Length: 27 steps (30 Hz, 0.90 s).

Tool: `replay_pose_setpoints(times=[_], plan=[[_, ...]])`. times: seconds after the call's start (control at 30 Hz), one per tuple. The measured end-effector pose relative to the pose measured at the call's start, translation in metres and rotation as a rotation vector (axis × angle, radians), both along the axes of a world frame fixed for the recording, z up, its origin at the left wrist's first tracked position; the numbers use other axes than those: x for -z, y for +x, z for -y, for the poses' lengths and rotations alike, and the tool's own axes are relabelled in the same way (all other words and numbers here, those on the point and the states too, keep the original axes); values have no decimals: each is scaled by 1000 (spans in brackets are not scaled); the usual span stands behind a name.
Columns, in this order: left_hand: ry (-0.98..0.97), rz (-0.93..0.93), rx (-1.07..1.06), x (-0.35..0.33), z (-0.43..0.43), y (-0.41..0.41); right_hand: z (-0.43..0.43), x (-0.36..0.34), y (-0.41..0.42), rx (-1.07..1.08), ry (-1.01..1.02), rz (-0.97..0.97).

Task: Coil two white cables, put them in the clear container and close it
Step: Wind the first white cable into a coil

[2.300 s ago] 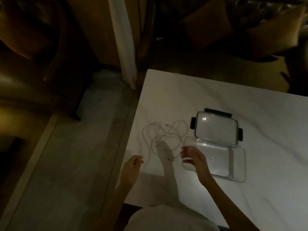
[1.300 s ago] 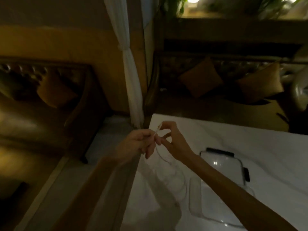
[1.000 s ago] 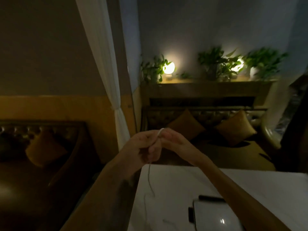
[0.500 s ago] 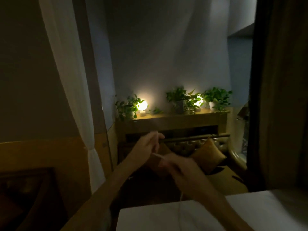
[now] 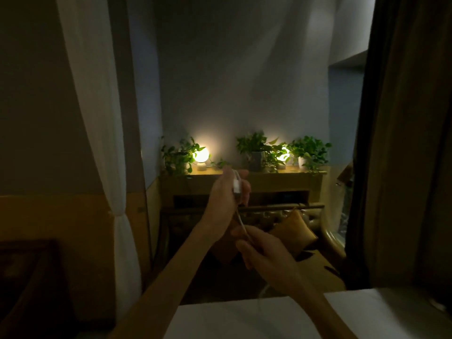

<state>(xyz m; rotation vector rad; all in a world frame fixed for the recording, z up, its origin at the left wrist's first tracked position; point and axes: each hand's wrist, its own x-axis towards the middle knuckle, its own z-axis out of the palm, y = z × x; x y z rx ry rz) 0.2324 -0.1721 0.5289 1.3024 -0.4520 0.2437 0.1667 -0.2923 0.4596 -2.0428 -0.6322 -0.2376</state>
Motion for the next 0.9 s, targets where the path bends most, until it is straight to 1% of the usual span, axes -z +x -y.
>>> replay_pose_setpoints(times=[0.03, 0.1, 0.17, 0.2, 0.27, 0.33, 0.4, 0.5, 0.53, 0.6, 0.67, 0.73, 0.77, 0.83, 0.87, 0.9], plan=[[140, 50, -60, 7, 2, 2, 5, -6, -8, -2, -91, 9], [345, 116, -59, 28, 7, 1, 18, -23, -16, 48, -306, 81], [433, 137, 7, 44, 11, -6, 35, -45, -15, 169, -448, 241], [445, 135, 39, 46, 12, -10, 43, -55, -13, 205, -461, 292], [402, 139, 86, 43, 12, -16, 55, -68, -8, 176, -417, 316], [389, 201, 63, 34, 10, -21, 57, -69, -5, 140, -354, 296], [383, 225, 63, 27, 10, -22, 54, -64, -2, 184, -261, 298], [346, 226, 72, 26, 10, -19, 45, -53, 5, 228, 47, 301], [340, 219, 75, 28, 9, -18, 42, -51, 8, 209, 140, 309], [365, 193, 90, 32, 8, -14, 36, -51, 15, 121, 258, 271], [393, 170, 135, 35, 4, -12, 31, -51, 23, 81, 266, 229], [354, 172, 174, 38, 2, -10, 28, -48, 31, 141, 180, 304], [325, 133, 205, 38, 1, -10, 27, -45, 35, 171, 153, 345], [271, -8, 276, 34, 3, -11, 24, -37, 41, 239, 156, 400], [297, -25, 287, 33, 5, -9, 22, -33, 44, 285, 164, 417], [349, -2, 278, 33, 7, -7, 22, -31, 46, 320, 178, 428]])
